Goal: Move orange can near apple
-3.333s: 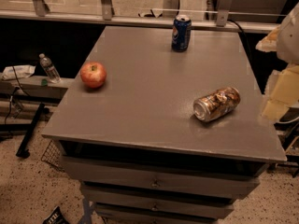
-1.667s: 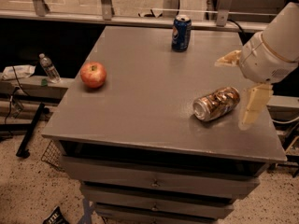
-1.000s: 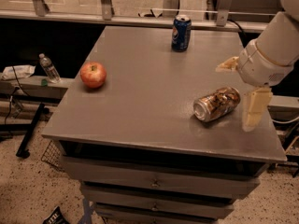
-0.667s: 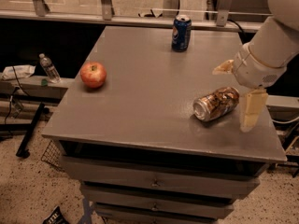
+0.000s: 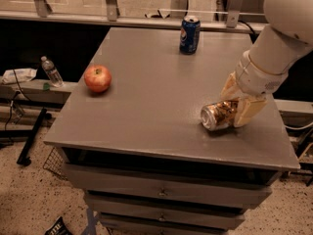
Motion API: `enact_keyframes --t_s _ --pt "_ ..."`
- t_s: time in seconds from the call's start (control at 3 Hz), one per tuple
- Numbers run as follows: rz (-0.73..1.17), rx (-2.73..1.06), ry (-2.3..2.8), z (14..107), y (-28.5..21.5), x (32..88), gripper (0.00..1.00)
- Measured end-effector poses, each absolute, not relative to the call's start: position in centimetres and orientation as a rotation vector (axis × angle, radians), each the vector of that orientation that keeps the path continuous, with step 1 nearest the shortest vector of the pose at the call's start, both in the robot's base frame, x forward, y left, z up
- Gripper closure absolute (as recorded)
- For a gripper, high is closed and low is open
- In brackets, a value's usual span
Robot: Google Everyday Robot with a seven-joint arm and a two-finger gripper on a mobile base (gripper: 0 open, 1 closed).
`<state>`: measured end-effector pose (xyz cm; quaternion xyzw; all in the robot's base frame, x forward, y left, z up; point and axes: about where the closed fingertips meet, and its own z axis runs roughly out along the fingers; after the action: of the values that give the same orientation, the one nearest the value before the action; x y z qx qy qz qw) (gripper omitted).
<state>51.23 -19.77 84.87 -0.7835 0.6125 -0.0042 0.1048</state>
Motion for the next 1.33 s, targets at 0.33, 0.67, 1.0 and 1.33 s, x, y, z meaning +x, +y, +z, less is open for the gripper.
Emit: enact_keyframes --t_s 0.33,0.67,1.0,1.33 --pt "0.001 -2.333 1.798 84.2 -19.3 51.4 0.64" --pt "-0.005 -2.342 1.863 84.3 -18.9 51.9 0.85" --pt "-0.008 -2.309 1.979 86.1 -18.6 53.2 1.00" --pt "-0.064 -2.183 2.132 90.2 -17.9 54.8 1.00"
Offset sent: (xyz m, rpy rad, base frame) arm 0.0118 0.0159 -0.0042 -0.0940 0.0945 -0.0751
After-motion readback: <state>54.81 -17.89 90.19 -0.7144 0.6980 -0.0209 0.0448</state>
